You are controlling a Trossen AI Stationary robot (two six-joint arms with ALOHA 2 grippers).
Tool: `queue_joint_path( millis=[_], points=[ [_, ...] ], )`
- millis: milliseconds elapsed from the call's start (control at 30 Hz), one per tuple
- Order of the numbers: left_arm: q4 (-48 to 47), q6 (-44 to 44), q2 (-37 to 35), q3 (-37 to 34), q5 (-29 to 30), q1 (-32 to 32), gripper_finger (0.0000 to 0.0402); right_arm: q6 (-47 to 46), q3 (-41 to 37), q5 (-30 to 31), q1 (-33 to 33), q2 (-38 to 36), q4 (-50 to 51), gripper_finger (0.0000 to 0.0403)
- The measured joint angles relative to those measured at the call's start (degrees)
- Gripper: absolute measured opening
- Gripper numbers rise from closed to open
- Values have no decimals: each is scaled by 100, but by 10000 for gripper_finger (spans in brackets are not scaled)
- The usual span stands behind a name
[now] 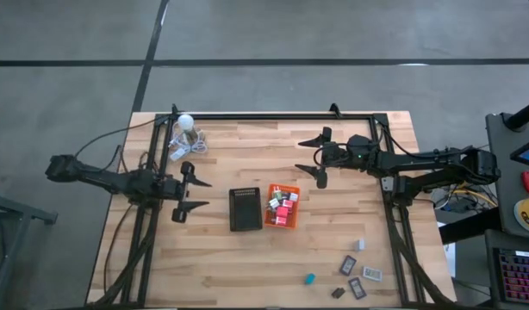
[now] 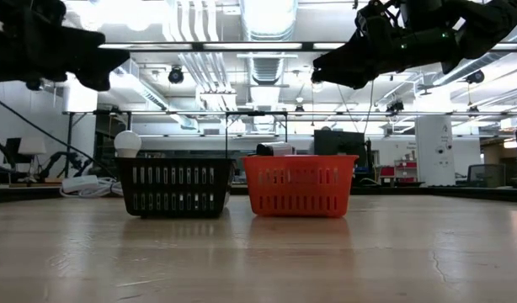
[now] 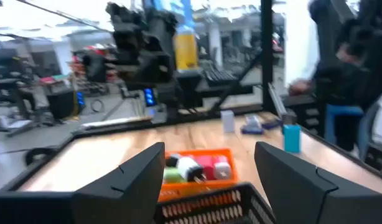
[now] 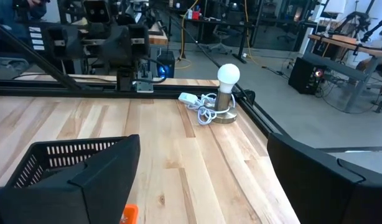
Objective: Pick & Place Office items
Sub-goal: Put the blue timer into the black bin
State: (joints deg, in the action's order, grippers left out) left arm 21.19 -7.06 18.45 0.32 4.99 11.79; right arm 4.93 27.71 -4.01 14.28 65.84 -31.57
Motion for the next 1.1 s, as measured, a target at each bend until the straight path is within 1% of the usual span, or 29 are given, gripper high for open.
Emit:
queue_joint_path(
  millis=[100, 167, 267, 333, 433, 600, 700, 833, 967, 1100],
  points=[
    [-138, 76, -393, 0, 322, 0, 252, 0, -1, 0, 0, 0, 0, 348],
    [-226, 179, -606, 0, 699, 0, 252, 0, -1, 0, 2, 0, 0, 346],
    [-688, 353, -887, 0, 1286, 0, 252, 0, 1, 0, 4, 0, 0, 342],
    [-1051, 418, -1069, 0, 1525, 0, 252, 0, -1, 0, 4, 0, 0, 341],
    [-1496, 385, -1346, 0, 1444, 21, 252, 0, -1, 0, 4, 0, 0, 342],
    [-1608, 172, -1845, 0, 1148, 160, 252, 0, -1, 0, 2, 0, 0, 349],
    [-1513, -16, -1840, 2, 1063, 301, 252, 0, -1, 0, 2, 0, 2, 349],
    [-1573, -57, -1842, 2, 1140, 429, 252, 0, 0, 0, 2, 0, 0, 344],
    [-1816, 369, -1793, 2, 1150, 435, 252, 0, 0, 0, 2, -4, 0, 340],
    [-1831, 811, -1751, 2, 1152, 435, 252, 0, -1, 0, 2, -7, 0, 345]
  ],
)
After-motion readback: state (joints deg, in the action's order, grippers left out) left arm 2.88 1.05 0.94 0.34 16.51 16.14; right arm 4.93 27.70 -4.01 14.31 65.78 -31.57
